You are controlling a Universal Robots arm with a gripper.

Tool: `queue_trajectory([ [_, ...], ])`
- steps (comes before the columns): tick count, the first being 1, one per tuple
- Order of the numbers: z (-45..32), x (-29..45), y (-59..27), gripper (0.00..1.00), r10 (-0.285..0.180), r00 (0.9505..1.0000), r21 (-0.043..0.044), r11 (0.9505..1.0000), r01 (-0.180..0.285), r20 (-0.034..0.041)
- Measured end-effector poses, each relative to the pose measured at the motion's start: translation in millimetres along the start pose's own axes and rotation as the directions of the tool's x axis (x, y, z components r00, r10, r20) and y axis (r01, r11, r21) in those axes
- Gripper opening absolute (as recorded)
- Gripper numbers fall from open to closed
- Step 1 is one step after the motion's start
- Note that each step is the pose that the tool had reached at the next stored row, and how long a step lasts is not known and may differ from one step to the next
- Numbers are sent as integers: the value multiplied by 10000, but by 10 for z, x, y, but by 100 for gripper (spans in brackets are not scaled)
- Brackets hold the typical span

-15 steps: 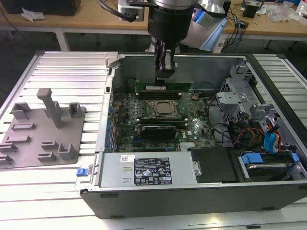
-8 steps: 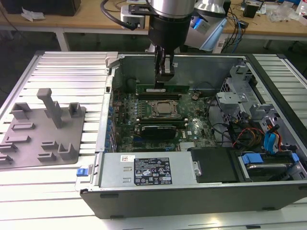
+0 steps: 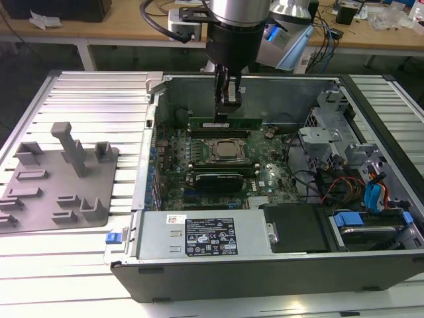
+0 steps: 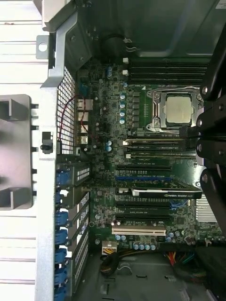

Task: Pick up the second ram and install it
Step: 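Insert the second ram into the second slot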

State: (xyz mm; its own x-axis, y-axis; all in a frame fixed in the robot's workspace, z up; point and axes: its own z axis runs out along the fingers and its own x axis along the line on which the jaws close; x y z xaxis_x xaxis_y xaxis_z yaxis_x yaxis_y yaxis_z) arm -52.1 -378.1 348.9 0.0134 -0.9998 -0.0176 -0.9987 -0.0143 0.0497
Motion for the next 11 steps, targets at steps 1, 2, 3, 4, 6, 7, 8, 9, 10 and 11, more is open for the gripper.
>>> queue_trajectory([
  [1, 0, 0, 0, 9, 0, 10000, 0, 10000, 0, 0],
  [2, 0, 0, 0, 9, 0, 10000, 0, 10000, 0, 0],
  [3, 0, -1, 0, 9, 0, 10000, -1, 10000, 0, -1],
  [4, 0, -1, 0, 9, 0, 10000, 0, 10000, 0, 0],
  [6, 0, -1, 0, 9, 0, 10000, 0, 10000, 0, 0],
  [7, 0, -1, 0, 9, 0, 10000, 0, 10000, 0, 0],
  [8, 3, -2, -1, 9, 0, 10000, 1, 10000, 0, 2],
  [9, 29, -1, -1, 9, 0, 10000, 51, 10000, 0, 0],
  [10, 84, 0, -5, 9, -2, 10000, 79, 10000, 2, 0],
  [11, 110, 1, -6, 9, -2, 10000, 83, 10000, 2, 1],
])
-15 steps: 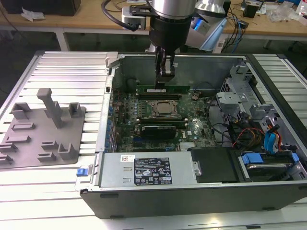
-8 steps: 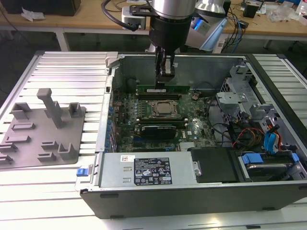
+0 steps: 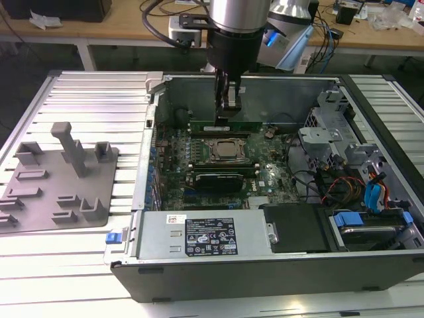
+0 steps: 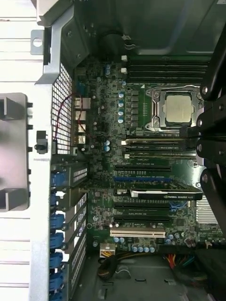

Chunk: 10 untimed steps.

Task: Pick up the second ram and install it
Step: 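Insert the second ram into the second slot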

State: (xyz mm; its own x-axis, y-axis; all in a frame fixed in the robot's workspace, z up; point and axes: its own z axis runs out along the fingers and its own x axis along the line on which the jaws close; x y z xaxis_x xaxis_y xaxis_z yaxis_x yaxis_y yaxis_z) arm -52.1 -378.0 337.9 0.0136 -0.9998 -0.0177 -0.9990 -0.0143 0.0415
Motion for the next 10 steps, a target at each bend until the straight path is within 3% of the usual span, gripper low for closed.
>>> queue_trajectory([
  [7, 292, 5, -17, 9, 1, 10000, 2, 10000, -1, -2],
  [10, 378, 7, -62, 9, 1, 10000, 2, 10000, -1, -1],
])
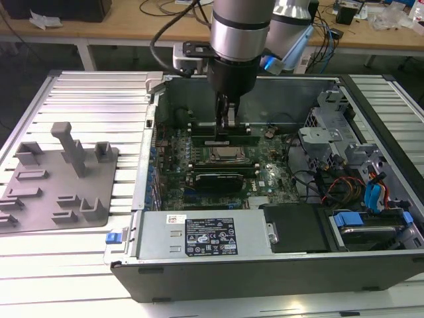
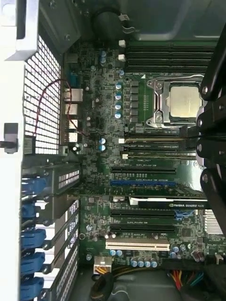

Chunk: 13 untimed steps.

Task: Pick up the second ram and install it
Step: 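Insert the second ram into the second slot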

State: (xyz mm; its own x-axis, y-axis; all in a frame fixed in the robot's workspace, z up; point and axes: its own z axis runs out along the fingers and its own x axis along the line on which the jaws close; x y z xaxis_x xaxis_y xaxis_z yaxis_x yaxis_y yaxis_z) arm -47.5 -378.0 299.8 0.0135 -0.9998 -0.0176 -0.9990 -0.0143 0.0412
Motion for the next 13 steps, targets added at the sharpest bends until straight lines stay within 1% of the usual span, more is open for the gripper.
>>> queue_trajectory([
  [1, 58, 2, -8, 9, 16, 10000, 0, 10000, -16, 0],
  [2, 112, 2, -11, 9, 148, 9999, 3, 9999, -148, 7],
  [3, 147, 3, -12, 9, 234, 9997, 4, 9997, -234, 10],
  [6, 200, 4, -15, 9, 242, 9997, 16, 9997, -242, 13],
  [9, 242, 5, -15, 9, 243, 9997, 48, 9997, -243, 14],
  [11, 300, 5, -17, 9, 242, 9997, 115, 9996, -242, 16],
  [13, 330, 6, -18, 9, 239, 9997, 160, 9996, -239, 16],
])
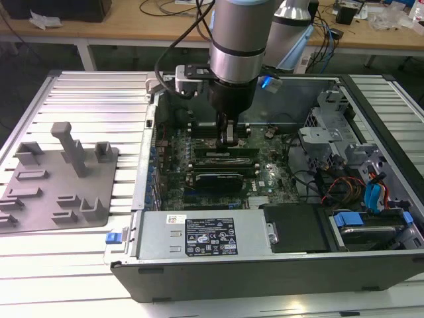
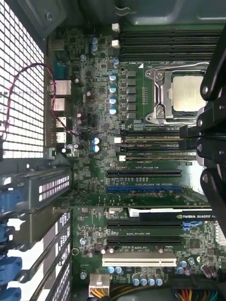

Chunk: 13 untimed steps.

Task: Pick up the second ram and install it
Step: 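Insert the second ram into the second slot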

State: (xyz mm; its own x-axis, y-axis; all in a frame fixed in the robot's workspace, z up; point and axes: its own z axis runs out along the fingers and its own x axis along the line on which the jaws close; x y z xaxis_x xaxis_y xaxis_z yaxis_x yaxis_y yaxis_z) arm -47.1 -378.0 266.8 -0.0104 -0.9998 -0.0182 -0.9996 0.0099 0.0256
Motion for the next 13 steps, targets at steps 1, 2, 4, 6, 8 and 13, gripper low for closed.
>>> queue_trajectory([
  [1, 11, 0, 0, 9, -2, 10000, 14, 10000, 2, 1],
  [2, 32, 0, 1, 9, -6, 10000, 39, 10000, 6, 1],
  [4, 75, 2, 22, 9, -9, 10000, 86, 10000, 9, 1],
  [6, 100, 2, 43, 9, -10, 10000, 117, 9999, 10, 2],
  [8, 124, 2, 52, 9, -11, 10000, 146, 9999, 11, 3],
  [13, 177, 0, 52, 9, -11, 10000, 170, 9999, 11, 1],
])
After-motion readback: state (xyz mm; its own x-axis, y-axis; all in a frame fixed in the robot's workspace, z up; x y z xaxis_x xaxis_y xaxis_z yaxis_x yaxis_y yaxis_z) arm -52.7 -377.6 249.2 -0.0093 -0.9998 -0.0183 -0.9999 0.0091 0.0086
